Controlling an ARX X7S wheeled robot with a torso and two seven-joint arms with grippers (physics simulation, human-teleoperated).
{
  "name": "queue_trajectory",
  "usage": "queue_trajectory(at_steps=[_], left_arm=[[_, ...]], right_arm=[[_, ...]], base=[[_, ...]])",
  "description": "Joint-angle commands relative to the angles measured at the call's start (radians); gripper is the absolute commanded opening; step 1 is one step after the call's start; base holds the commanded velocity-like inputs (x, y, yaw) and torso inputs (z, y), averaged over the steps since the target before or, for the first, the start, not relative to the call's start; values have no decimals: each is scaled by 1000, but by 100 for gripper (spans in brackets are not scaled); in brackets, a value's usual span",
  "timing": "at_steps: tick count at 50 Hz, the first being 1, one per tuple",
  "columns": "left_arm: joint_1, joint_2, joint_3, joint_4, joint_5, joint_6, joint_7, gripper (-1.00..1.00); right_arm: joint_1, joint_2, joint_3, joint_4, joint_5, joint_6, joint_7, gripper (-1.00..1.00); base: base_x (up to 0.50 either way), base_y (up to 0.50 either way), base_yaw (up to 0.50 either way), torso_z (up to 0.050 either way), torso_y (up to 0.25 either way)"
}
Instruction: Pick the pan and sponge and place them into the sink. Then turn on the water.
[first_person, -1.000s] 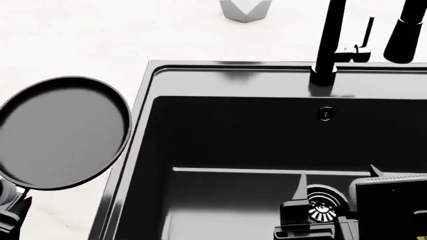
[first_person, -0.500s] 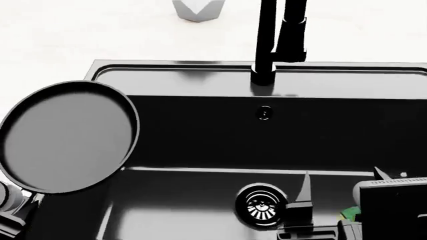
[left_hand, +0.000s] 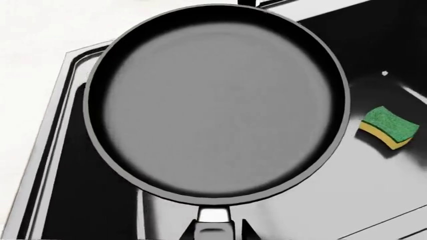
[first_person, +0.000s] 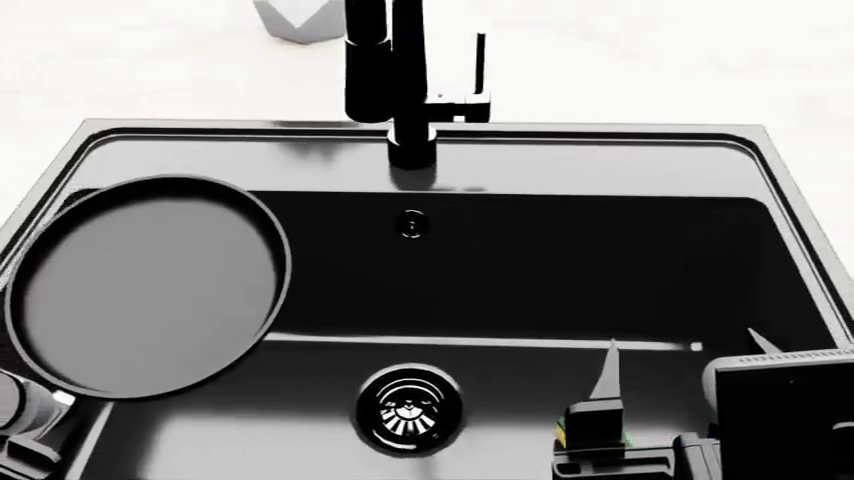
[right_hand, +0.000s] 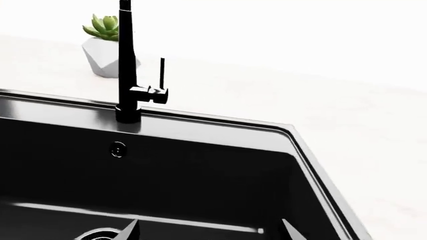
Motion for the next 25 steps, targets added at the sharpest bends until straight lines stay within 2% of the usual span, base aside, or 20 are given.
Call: queue_trajectory(at_steps=[1,4,8,13,15,16,25], left_arm=[[-10,-11,-26,-11,82,30,23,-100],[-15,15,1,-15,103,32,12,-100],[-2,-18,-21,-12,96,39,39,-100],[-17,-1,1,-17,104,37,22,-100],[-9,-18,-12,-16,104,44,41,-100],[-39,23,22,-26,107,32,1,-100],[-46,17,26,-27,100,36,2,-100]], right_arm=[[-4,-4,16,-12,-1,0,-2,100],[-8,-2,18,-14,0,0,1,100],[-11,3,20,-19,3,2,3,100],[-7,2,19,-18,3,2,3,100],[-7,2,17,-21,0,-1,2,100],[-8,1,23,-20,4,-1,6,100],[-12,3,20,-20,-6,-7,5,100]], base=[[0,0,0,0,0],[0,0,0,0,3],[0,0,0,0,0],[0,0,0,2,2],[0,0,0,0,0],[0,0,0,0,11],[19,0,0,0,1]])
